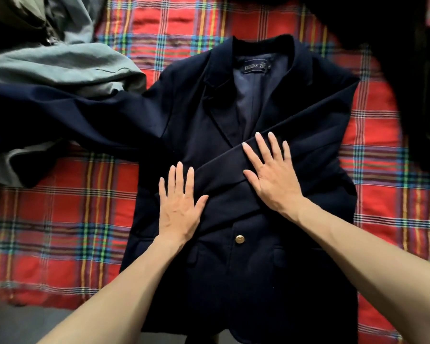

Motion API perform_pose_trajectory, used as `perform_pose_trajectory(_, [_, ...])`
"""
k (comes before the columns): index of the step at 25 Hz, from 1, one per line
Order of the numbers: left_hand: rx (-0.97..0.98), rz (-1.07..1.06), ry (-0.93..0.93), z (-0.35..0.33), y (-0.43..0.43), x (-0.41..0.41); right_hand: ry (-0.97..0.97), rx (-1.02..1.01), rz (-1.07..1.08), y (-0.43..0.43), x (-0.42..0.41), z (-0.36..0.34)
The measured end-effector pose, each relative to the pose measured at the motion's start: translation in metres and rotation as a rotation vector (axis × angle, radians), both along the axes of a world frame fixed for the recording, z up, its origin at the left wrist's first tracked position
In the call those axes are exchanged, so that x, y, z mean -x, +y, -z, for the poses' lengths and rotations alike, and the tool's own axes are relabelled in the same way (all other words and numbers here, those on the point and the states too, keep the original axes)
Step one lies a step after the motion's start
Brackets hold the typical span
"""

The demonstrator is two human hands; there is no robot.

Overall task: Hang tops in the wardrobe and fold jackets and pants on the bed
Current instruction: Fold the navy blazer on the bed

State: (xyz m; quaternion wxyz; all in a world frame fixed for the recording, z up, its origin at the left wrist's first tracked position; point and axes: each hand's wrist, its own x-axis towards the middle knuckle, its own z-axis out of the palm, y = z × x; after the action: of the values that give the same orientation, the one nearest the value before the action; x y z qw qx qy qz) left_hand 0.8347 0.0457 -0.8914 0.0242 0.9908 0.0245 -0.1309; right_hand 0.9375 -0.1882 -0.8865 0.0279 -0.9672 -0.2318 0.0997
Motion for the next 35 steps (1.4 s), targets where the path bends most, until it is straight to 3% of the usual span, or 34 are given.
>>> perform_pose_trajectory(5, [0.037, 0.032, 0.053, -0.003, 0.002, -0.003, 0.026, -0.031, 0.085, 0.012, 0.003, -0.012])
perform_pose_trajectory(7, [0.255, -0.011, -0.022, -0.014, 0.008, -0.004, 0.005, -0.115, 0.049, 0.038, 0.008, -0.023])
perform_pose_trajectory(9, [0.596, -0.342, -0.253, -0.039, 0.026, -0.018, 0.004, -0.153, -0.02, 0.068, 0.006, -0.03])
perform_pose_trajectory(11, [0.811, -0.975, -0.526, -0.07, 0.06, -0.05, 0.033, -0.135, -0.095, 0.097, -0.002, -0.027])
perform_pose_trajectory(13, [1.048, -1.504, -0.581, -0.083, 0.103, -0.088, 0.094, -0.068, -0.137, 0.12, -0.007, -0.018])
perform_pose_trajectory(14, [1.213, -1.593, -0.554, -0.083, 0.126, -0.103, 0.13, -0.031, -0.133, 0.128, -0.008, -0.014])
perform_pose_trajectory(17, [1.499, -1.596, -0.363, -0.084, 0.162, -0.122, 0.226, 0.063, -0.077, 0.143, -0.008, -0.01])
perform_pose_trajectory(21, [1.656, -1.752, -0.294, -0.093, 0.166, -0.113, 0.218, -0.061, 0.02, 0.182, -0.015, -0.035])
perform_pose_trajectory(24, [1.686, -1.743, -0.224, -0.093, 0.166, -0.11, 0.228, -0.102, -0.002, 0.218, -0.026, -0.039])
perform_pose_trajectory(29, [1.804, -1.672, -0.193, -0.109, 0.18, -0.123, 0.368, -0.17, 0.264, 0.247, -0.04, -0.034])
perform_pose_trajectory(35, [2.06, -1.513, -0.366, -0.133, 0.196, -0.136, 0.523, -0.177, 0.309, 0.245, -0.052, -0.045])
